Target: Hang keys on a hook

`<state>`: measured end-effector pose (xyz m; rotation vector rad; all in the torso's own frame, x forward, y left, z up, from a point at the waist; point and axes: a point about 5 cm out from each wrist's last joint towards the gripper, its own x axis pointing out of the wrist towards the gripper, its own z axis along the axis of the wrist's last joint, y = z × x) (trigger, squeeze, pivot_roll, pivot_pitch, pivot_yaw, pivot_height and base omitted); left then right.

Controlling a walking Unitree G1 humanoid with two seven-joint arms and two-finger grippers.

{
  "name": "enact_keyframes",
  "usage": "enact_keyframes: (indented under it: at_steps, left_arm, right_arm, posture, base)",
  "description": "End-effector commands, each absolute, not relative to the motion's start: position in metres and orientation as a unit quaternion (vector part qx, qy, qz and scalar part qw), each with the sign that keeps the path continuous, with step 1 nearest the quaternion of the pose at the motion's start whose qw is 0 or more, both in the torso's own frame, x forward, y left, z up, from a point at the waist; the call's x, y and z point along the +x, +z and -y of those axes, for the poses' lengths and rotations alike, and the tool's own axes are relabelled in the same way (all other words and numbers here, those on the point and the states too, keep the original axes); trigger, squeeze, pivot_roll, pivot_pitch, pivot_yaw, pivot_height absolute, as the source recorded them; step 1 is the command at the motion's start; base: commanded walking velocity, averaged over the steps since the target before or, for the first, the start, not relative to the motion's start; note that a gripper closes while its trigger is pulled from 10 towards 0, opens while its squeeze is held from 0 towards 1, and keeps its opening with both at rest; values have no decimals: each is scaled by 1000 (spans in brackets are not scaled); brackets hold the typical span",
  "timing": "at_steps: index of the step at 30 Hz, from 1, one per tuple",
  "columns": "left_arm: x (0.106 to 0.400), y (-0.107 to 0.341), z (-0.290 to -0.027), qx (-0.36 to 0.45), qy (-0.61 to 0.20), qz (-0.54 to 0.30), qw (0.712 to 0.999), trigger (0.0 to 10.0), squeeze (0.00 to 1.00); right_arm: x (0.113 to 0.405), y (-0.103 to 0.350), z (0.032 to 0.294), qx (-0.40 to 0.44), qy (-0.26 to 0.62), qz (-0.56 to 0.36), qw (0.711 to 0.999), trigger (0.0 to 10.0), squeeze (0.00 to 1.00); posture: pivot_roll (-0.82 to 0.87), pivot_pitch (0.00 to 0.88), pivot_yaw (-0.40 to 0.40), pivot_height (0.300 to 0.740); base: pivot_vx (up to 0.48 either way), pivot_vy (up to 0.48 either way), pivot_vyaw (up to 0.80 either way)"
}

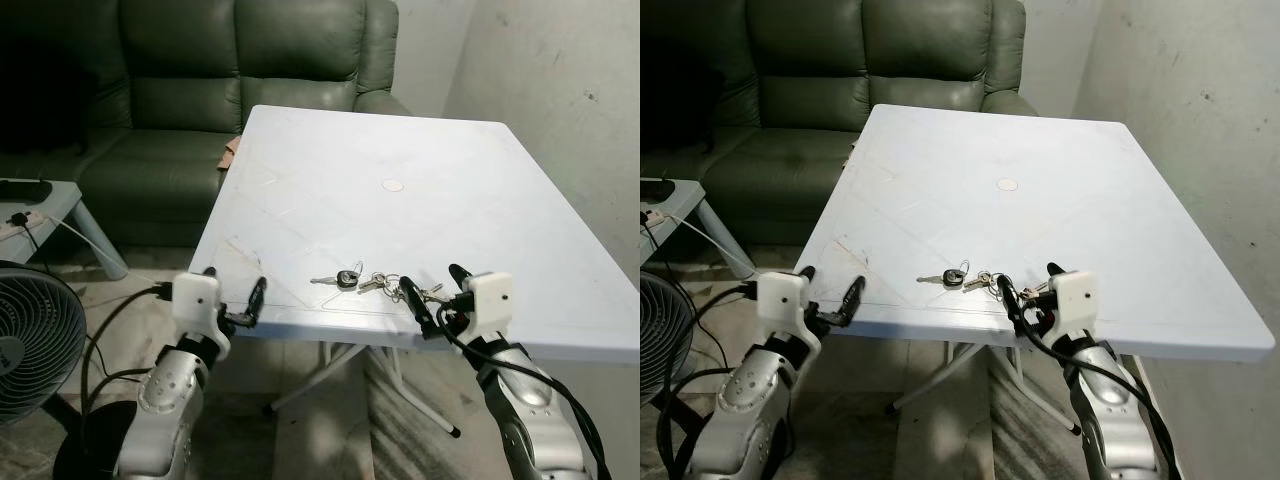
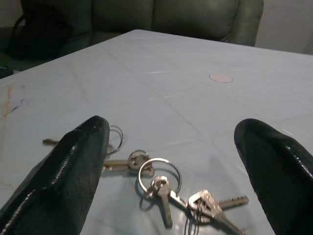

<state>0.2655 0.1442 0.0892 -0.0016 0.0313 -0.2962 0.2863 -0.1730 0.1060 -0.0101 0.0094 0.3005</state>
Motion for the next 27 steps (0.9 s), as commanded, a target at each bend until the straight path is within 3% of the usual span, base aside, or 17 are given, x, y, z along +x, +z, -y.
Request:
enact_keyframes:
  at_steps: [1,15,27]
  left_arm:
    - [265,96,-140,12,-167,2,986,10000,0]
    - [255,96,-118,29,-226,10,974,10000,0]
    - [240,94,-94,23,-276,7,961,10000,0]
  right_arm:
    - [290,106,178,-3,135,-15,991,10000,0]
    - [306,96,183,-4,29,-72,997,10000,0]
    - [290,80,180,-24,57,-98,993,10000,0]
  posture:
    - [22,0,-32,740]
    - [26,23,-43,740]
    - [14,35,-43,740]
  base:
    - [0,0,0]
    - [0,0,0]
    - [0,0,0]
